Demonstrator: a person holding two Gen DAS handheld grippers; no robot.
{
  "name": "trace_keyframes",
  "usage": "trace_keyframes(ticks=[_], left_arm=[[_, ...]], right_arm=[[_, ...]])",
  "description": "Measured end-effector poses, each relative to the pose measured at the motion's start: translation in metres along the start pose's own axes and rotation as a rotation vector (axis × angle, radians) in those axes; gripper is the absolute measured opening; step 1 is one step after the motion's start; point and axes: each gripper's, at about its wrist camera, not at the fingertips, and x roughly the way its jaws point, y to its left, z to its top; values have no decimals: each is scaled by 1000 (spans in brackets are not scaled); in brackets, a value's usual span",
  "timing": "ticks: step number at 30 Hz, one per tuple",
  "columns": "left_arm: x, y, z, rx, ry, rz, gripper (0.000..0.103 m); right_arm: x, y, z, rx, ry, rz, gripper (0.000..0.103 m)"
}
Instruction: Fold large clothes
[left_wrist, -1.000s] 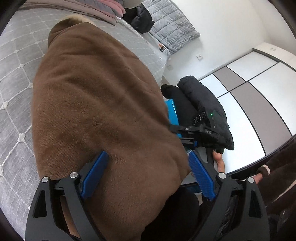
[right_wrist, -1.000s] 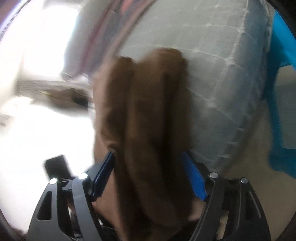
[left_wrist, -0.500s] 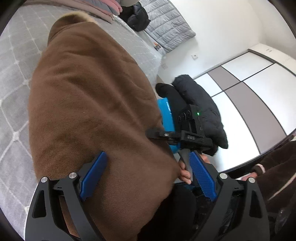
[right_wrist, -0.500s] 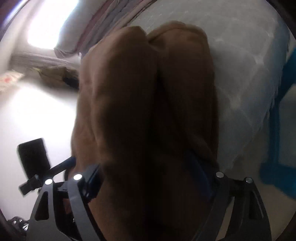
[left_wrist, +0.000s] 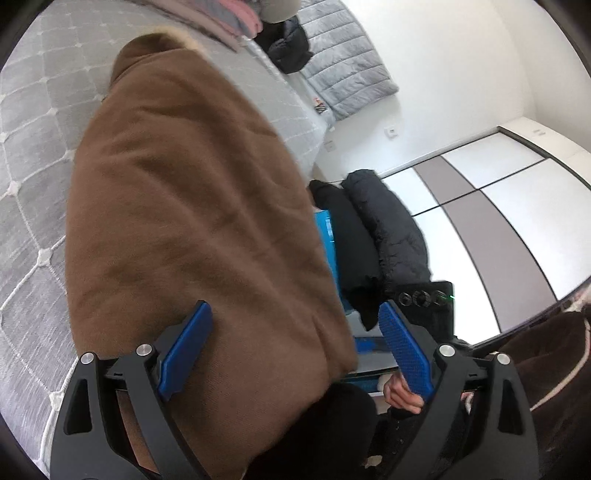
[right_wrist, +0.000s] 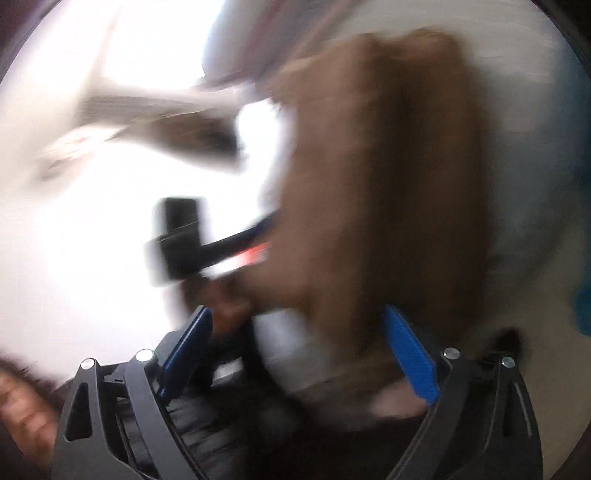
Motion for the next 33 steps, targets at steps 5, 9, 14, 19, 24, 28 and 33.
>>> trace_keyframes(ticks=[5, 9, 14, 19, 24, 28, 33], left_arm=[[-7, -11, 1, 35, -11, 4, 88], [-4, -4, -3, -2, -2, 8, 88], [-11, -4, -2, -18, -12, 0, 88], [-18, -14, 2, 40, -7, -11, 88], [14, 2, -4, 25, 85, 50, 88], [8, -1, -4, 50, 63, 84, 88], [-18, 1, 4, 26, -9, 47, 88]], right_arm=[[-9, -4, 17, 60, -64, -192, 90], [29, -11, 31, 84, -23, -232, 90], [72, 5, 39, -13, 202, -70, 93], [58, 18, 21, -83, 279, -26, 93], [73, -46, 22, 112, 325, -115, 92], [30, -21, 29, 53, 151, -66, 92], [-7, -15, 43, 94, -119, -237, 96]])
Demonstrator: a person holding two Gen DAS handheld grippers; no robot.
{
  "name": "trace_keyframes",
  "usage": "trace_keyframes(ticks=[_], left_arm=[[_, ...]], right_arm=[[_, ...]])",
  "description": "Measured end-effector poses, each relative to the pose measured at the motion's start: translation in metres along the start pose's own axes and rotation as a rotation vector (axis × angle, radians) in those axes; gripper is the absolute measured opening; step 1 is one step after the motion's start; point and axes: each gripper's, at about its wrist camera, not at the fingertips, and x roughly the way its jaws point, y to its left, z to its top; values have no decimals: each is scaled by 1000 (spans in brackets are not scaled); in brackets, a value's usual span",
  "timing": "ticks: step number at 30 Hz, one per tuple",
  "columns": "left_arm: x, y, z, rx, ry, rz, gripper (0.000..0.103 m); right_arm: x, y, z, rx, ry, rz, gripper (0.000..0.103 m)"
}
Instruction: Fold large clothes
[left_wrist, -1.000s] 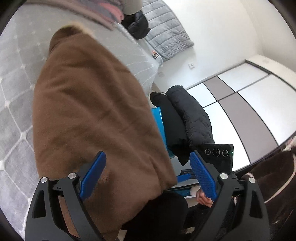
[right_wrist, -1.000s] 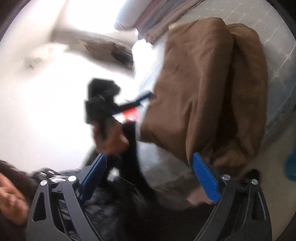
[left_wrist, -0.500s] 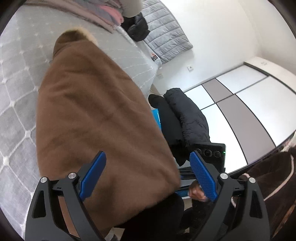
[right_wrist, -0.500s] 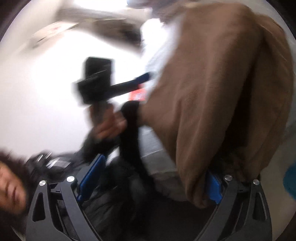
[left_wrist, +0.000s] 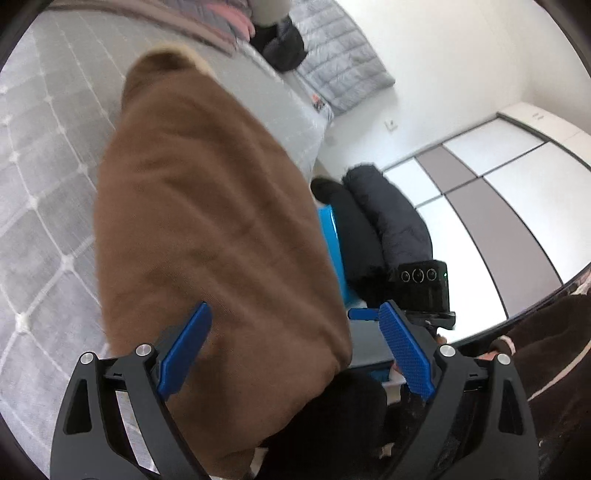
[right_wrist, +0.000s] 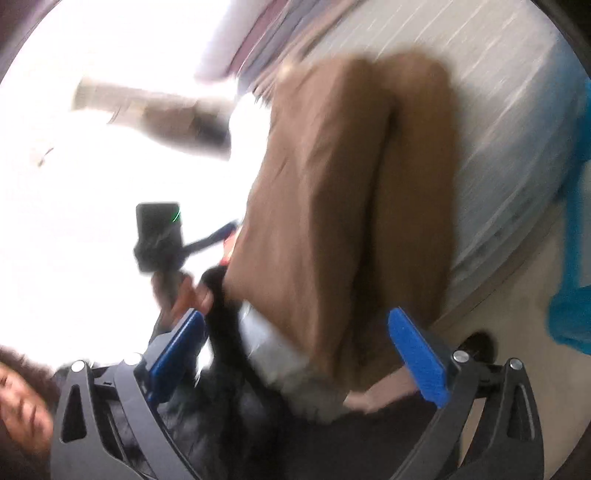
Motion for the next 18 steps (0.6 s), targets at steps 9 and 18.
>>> trace_keyframes(ticks=[9, 18], left_arm=[[-35, 60, 10, -212, -93, -1, 89], [21, 125, 2, -418, 12, -130, 94]], right_arm=[[67, -21, 21, 19, 87, -176, 96], [114, -76, 16, 243, 209, 189, 96]])
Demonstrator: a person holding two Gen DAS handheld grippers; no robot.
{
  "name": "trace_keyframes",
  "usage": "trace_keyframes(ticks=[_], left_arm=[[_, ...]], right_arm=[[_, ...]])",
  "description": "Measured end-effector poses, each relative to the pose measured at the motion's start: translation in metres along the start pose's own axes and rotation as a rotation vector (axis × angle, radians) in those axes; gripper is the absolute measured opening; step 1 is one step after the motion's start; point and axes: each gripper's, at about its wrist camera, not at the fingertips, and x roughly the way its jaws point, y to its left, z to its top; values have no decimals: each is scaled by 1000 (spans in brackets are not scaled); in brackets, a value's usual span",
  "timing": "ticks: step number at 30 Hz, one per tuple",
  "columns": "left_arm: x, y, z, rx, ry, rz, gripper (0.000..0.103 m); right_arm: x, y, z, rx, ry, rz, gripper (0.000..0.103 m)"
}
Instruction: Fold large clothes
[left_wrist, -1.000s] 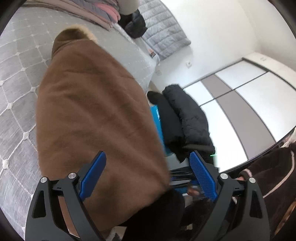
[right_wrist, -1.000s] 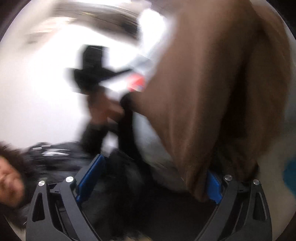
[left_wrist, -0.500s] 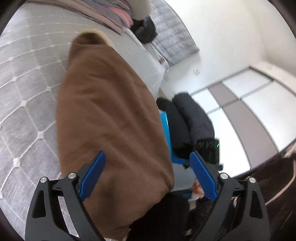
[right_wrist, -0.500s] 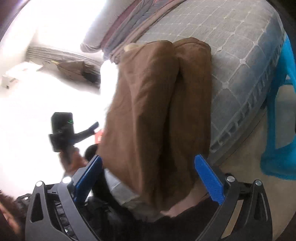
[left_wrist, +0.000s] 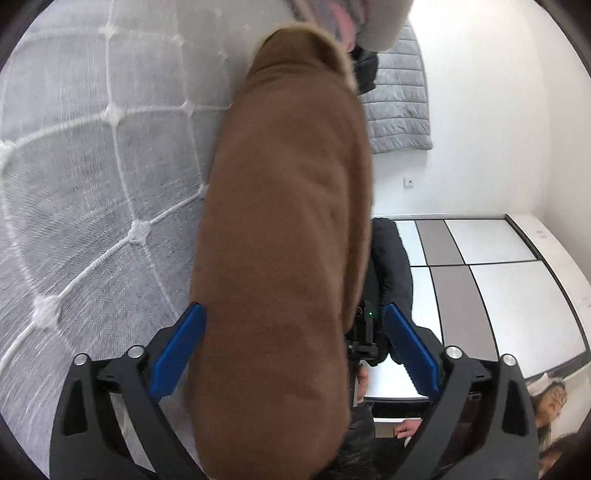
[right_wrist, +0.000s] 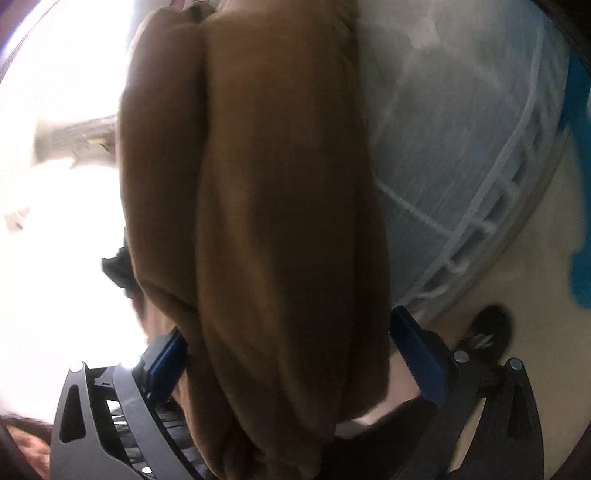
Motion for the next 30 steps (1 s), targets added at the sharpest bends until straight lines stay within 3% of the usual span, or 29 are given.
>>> trace_keyframes(ticks=[4, 6, 7, 9, 12, 14, 17, 22, 30], left_arm=[[28, 0, 2, 19, 55, 45, 96], [40, -9, 3, 67, 89, 104, 95], [49, -19, 2, 131, 104, 170, 92], [55, -24, 1, 151, 110, 240, 70], [51, -30, -2, 159, 98, 261, 53], [51, -38, -8, 193, 81, 280, 51], [45, -45, -7, 196, 56, 247, 46], [23, -80, -7, 257, -14, 160, 44], [-42, -137, 33, 387, -154, 133, 44]], right_arm=[[9, 12, 5, -50, 11, 65, 96], [15, 26, 2, -100, 2, 74, 96], [18, 36, 1, -126, 1, 48, 96], [19, 50, -2, -156, -15, -3, 93], [14, 66, -10, -166, -52, -74, 59], [14, 88, -20, -179, -73, -139, 51], [10, 116, -31, -183, -106, -156, 42], [6, 160, -44, -243, -180, -61, 39], [26, 275, -15, -437, -275, 9, 39]])
